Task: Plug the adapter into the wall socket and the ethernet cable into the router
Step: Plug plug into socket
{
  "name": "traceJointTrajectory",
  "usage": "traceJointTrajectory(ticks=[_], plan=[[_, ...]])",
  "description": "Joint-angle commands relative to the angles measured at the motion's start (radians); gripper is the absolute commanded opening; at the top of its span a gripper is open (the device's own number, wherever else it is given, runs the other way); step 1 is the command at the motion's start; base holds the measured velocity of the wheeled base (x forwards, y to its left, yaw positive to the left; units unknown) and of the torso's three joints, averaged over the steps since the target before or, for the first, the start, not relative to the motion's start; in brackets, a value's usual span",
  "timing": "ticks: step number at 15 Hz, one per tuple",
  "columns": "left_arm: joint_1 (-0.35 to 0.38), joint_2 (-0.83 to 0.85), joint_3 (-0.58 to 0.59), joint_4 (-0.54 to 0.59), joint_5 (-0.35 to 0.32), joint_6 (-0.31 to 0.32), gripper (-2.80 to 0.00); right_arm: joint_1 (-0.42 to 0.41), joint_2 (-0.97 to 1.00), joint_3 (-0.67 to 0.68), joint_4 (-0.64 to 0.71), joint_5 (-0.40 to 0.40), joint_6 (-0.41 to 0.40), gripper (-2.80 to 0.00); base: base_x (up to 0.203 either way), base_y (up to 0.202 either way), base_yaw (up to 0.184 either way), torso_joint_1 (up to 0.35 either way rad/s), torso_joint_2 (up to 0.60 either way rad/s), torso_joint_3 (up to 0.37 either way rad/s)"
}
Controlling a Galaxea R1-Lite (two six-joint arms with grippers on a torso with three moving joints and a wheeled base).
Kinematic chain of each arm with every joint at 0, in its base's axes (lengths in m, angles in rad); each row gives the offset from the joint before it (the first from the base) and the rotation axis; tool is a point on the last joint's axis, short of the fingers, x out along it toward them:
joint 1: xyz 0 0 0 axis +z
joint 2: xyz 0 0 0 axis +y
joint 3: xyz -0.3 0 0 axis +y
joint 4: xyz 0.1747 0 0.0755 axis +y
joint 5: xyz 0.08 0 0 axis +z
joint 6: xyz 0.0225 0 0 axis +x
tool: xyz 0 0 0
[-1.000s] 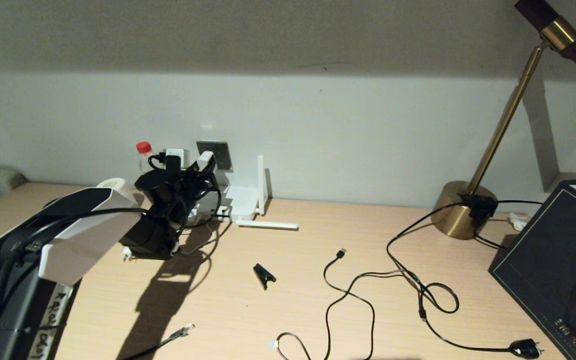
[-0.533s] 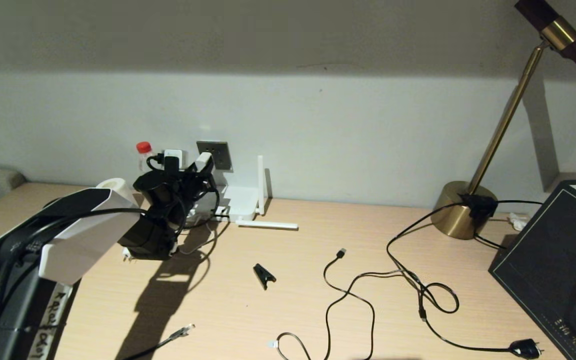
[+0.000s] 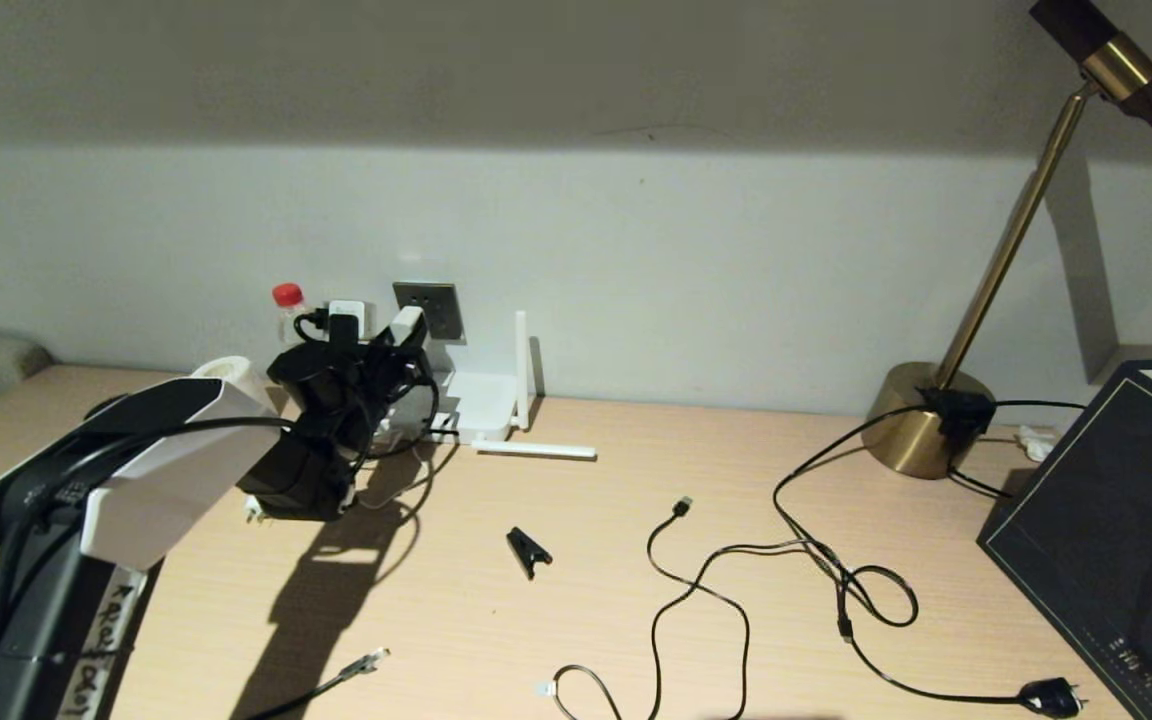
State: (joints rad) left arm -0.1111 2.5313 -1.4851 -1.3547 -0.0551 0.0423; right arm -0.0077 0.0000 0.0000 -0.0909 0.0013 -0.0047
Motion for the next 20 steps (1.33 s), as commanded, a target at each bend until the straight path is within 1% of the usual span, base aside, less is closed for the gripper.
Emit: traceJointTrajectory(ticks=[1, 10, 19, 20], plan=[[0.001, 0.004, -0.006, -0.006, 0.000, 0.001, -2.80, 0.000, 0.000, 0.035, -0.001, 0.000, 0.000, -2.80, 0.000, 0.000, 0.000, 0.000, 0.00, 0.000], [0.001, 0.018, -0.043, 0.012, 0.000, 0.001, -2.80, 0.000, 0.000, 0.035, 0.000, 0.000, 0.000, -2.80, 0.000, 0.000, 0.000, 0.000, 0.00, 0.000], [-0.002, 0.009, -0.044, 0.017, 0.000, 0.002, -2.80, 0.000, 0.000, 0.035, -0.001, 0.000, 0.000, -2.80, 0.000, 0.000, 0.000, 0.000, 0.00, 0.000], [-0.002, 0.007, -0.044, 0.020, 0.000, 0.010, -2.80, 0.000, 0.000, 0.035, -0.001, 0.000, 0.000, -2.80, 0.000, 0.000, 0.000, 0.000, 0.00, 0.000]])
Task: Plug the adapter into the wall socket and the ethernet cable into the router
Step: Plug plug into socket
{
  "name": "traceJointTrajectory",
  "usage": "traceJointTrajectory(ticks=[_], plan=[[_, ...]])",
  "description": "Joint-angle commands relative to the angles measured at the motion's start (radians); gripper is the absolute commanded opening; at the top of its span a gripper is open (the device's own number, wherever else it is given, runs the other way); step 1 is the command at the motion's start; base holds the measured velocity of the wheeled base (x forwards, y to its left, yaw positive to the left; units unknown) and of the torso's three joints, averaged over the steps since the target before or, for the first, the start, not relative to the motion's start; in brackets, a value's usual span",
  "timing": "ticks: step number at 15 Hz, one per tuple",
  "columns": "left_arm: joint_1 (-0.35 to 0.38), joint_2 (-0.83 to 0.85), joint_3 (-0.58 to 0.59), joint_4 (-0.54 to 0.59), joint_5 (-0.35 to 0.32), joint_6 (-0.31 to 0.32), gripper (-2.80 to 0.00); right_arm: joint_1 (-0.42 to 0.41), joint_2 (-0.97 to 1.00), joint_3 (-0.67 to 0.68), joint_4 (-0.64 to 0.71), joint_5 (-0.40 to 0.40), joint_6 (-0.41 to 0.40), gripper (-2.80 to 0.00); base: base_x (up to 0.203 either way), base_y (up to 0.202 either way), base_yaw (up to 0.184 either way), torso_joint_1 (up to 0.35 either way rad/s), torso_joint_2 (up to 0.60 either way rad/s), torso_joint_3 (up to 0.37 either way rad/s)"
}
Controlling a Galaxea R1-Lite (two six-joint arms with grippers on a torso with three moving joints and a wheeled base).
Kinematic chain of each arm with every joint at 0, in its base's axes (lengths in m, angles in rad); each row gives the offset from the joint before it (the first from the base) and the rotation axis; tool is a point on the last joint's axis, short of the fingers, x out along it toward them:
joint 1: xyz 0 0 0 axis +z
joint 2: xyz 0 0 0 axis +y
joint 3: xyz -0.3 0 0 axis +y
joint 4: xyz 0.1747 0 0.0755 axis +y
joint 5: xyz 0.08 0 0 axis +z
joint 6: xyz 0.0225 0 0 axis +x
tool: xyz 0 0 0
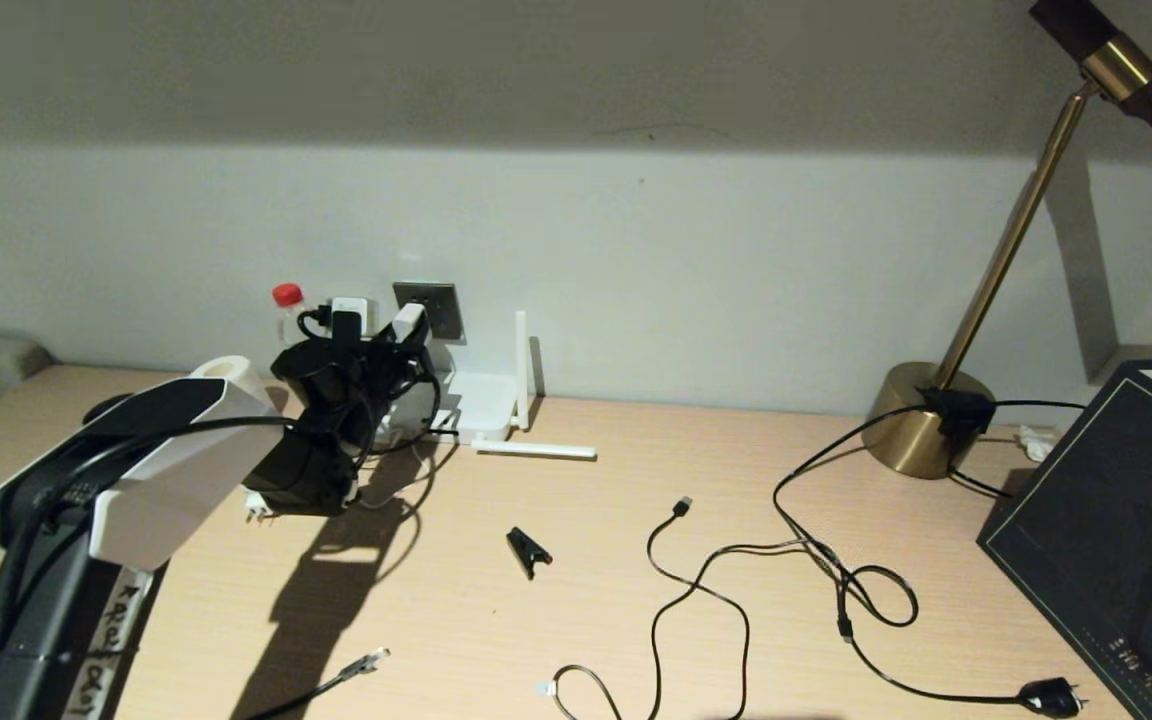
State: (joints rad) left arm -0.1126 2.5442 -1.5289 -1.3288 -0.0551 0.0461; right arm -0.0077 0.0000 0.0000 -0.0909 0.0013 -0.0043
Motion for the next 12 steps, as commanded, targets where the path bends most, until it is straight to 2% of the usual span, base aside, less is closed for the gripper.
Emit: traceJointTrajectory(ticks=[1, 12], plan=[[-0.001, -0.005, 0.000, -0.004, 0.000, 0.012, -2.80, 0.000, 0.000, 0.035, 0.000, 0.000, 0.000, -2.80, 0.000, 0.000, 0.000, 0.000, 0.00, 0.000], [-0.001, -0.008, -0.001, -0.003, 0.000, 0.012, -2.80, 0.000, 0.000, 0.035, -0.001, 0.000, 0.000, -2.80, 0.000, 0.000, 0.000, 0.000, 0.00, 0.000]])
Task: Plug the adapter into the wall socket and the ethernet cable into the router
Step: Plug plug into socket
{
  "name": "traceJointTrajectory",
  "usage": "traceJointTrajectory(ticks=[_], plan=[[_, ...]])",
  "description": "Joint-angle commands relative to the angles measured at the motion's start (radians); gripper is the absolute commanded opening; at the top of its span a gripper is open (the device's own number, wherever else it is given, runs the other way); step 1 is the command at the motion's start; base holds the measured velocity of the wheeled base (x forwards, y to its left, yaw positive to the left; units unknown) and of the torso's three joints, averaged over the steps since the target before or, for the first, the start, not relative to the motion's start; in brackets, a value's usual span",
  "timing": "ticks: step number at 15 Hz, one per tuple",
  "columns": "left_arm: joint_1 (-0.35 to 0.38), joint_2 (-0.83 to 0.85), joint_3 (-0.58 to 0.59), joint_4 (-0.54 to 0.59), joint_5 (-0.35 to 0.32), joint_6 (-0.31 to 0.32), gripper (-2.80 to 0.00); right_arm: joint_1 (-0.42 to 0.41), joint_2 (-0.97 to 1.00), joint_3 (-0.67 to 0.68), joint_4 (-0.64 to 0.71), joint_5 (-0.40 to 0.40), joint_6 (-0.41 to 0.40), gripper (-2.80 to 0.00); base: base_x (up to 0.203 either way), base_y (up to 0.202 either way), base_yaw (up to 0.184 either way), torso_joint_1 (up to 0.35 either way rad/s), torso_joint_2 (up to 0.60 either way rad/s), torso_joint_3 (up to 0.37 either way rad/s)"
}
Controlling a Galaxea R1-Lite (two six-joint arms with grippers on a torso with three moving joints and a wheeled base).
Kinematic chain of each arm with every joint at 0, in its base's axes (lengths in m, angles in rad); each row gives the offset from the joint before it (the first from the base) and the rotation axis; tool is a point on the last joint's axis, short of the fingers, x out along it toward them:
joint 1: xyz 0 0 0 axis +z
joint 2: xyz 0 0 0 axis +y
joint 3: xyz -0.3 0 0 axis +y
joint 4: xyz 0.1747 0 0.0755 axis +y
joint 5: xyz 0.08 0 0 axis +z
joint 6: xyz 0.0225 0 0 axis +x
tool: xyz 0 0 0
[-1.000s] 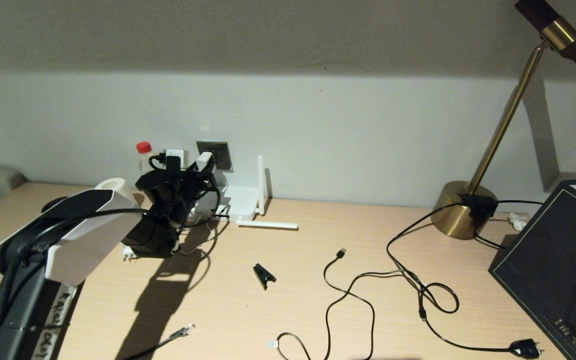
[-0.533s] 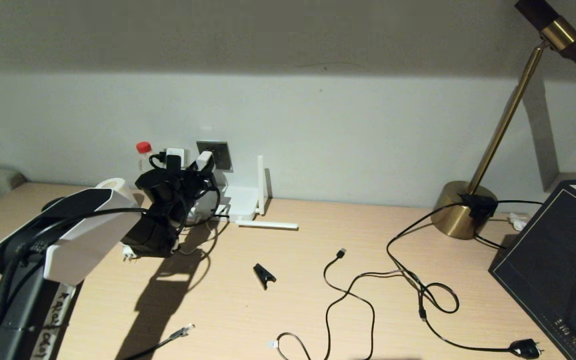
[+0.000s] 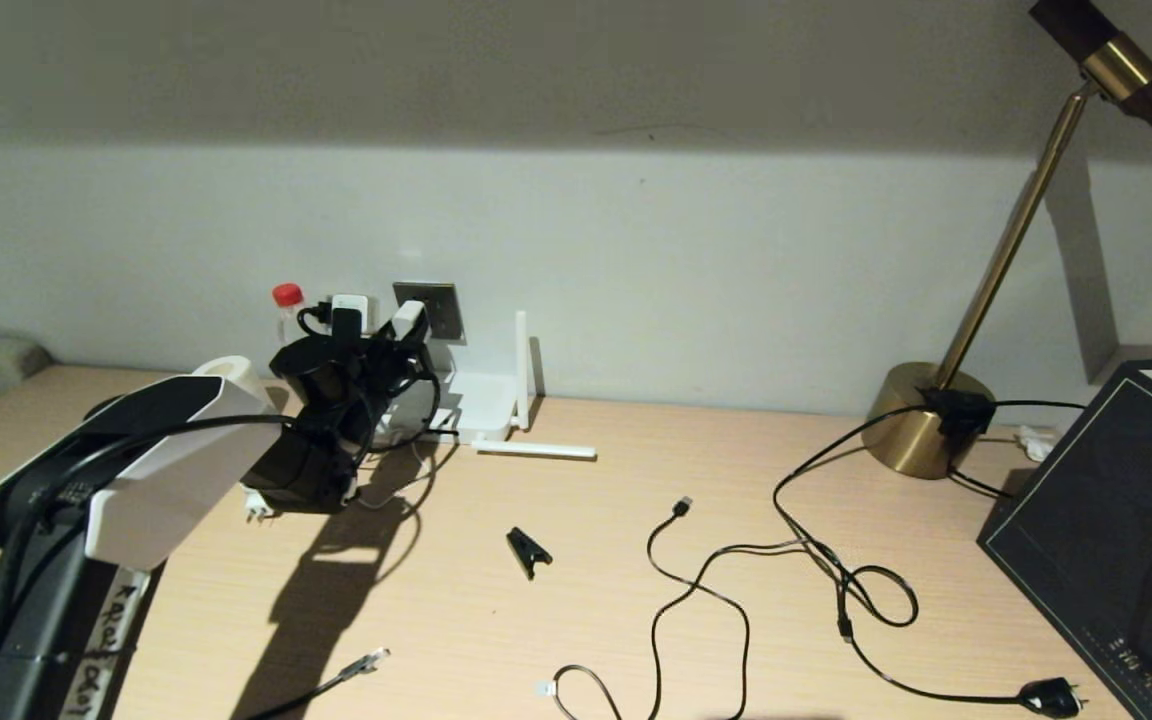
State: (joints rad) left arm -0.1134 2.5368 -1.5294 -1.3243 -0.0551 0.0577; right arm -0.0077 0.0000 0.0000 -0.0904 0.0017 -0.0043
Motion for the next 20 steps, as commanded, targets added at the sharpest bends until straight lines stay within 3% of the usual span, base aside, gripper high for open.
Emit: traceJointTrajectory(ticks=[1, 20], plan=[[0.000, -0.002, 0.000, -0.007, 0.000, 0.001, -2.80, 0.000, 0.000, 0.035, -0.002, 0.000, 0.000, -2.80, 0.000, 0.000, 0.000, 0.000, 0.00, 0.000], [0.001, -0.005, 0.000, -0.007, 0.000, 0.001, -2.80, 0.000, 0.000, 0.035, -0.002, 0.000, 0.000, -2.80, 0.000, 0.000, 0.000, 0.000, 0.00, 0.000]])
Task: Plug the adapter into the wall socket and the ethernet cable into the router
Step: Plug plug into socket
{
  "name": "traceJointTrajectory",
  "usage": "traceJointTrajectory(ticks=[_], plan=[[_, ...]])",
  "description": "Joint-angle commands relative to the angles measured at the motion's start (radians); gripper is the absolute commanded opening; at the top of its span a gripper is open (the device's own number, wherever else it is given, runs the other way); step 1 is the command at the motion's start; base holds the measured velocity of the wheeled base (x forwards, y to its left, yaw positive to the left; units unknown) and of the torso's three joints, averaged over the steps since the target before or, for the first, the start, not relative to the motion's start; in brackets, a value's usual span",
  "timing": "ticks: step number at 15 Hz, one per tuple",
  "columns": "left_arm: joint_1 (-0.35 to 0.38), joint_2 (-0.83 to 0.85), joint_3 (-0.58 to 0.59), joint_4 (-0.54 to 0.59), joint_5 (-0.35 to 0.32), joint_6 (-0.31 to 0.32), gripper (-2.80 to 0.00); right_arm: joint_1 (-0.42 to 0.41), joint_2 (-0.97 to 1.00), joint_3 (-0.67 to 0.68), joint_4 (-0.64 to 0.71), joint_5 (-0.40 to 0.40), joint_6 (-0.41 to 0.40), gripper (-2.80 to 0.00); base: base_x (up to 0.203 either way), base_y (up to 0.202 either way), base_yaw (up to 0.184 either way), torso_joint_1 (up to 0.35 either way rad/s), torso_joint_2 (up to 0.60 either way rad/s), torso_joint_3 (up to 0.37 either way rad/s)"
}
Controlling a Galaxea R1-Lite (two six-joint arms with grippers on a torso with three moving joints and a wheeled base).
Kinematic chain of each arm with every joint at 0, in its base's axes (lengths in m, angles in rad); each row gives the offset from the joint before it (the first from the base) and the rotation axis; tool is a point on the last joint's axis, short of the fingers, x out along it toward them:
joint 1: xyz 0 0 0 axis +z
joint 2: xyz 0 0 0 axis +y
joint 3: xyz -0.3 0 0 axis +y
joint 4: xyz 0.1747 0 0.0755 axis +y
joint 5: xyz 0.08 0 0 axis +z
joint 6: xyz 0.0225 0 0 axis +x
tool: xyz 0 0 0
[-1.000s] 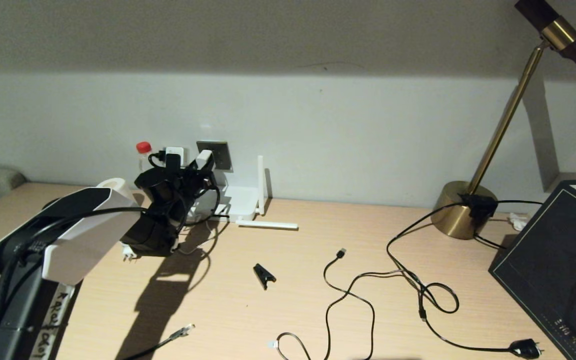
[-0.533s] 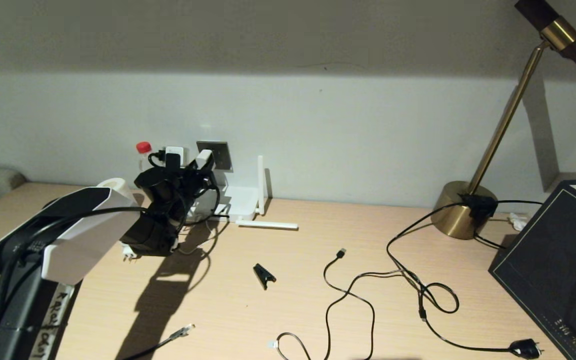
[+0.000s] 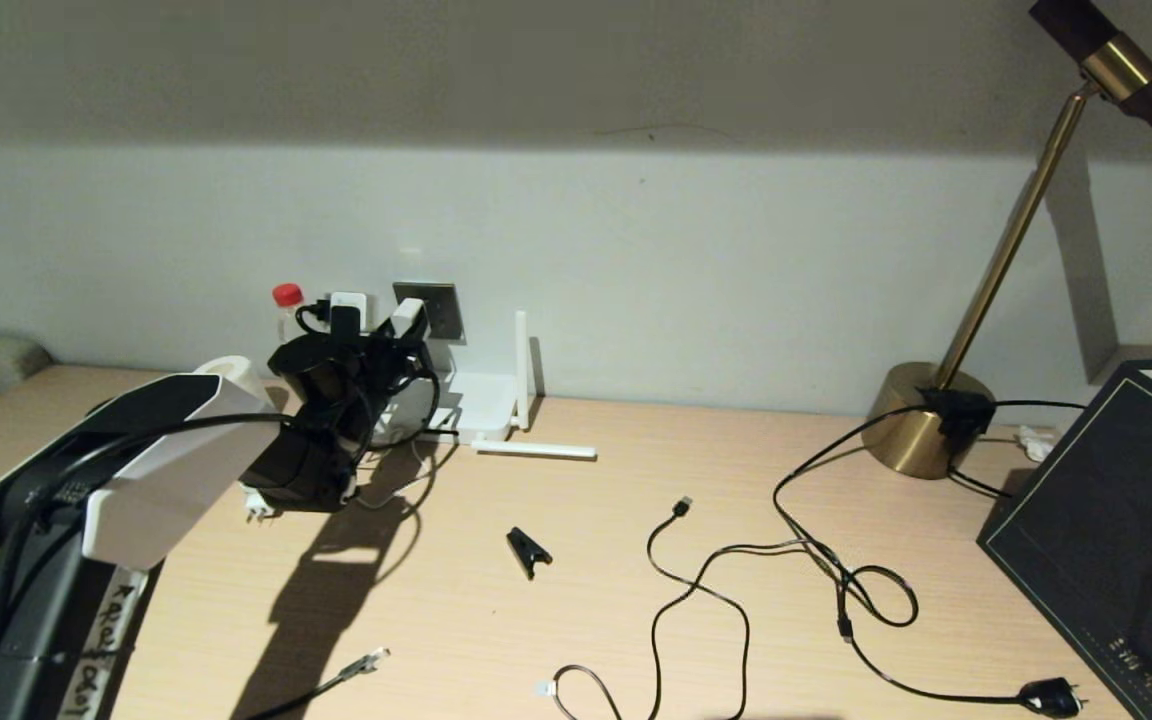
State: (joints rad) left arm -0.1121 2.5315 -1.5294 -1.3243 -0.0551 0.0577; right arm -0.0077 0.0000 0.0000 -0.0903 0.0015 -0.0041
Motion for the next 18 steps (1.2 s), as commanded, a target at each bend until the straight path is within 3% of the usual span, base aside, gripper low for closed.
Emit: traceJointTrajectory(ticks=[1, 18], plan=[[0.000, 0.000, 0.000, -0.007, 0.000, 0.001, -2.80, 0.000, 0.000, 0.035, -0.002, 0.000, -0.001, -2.80, 0.000, 0.000, 0.000, 0.000, 0.00, 0.000], [0.003, 0.010, -0.006, -0.009, 0.003, 0.001, -2.80, -0.001, 0.000, 0.035, -0.001, 0.000, -0.001, -2.80, 0.000, 0.000, 0.000, 0.000, 0.00, 0.000]])
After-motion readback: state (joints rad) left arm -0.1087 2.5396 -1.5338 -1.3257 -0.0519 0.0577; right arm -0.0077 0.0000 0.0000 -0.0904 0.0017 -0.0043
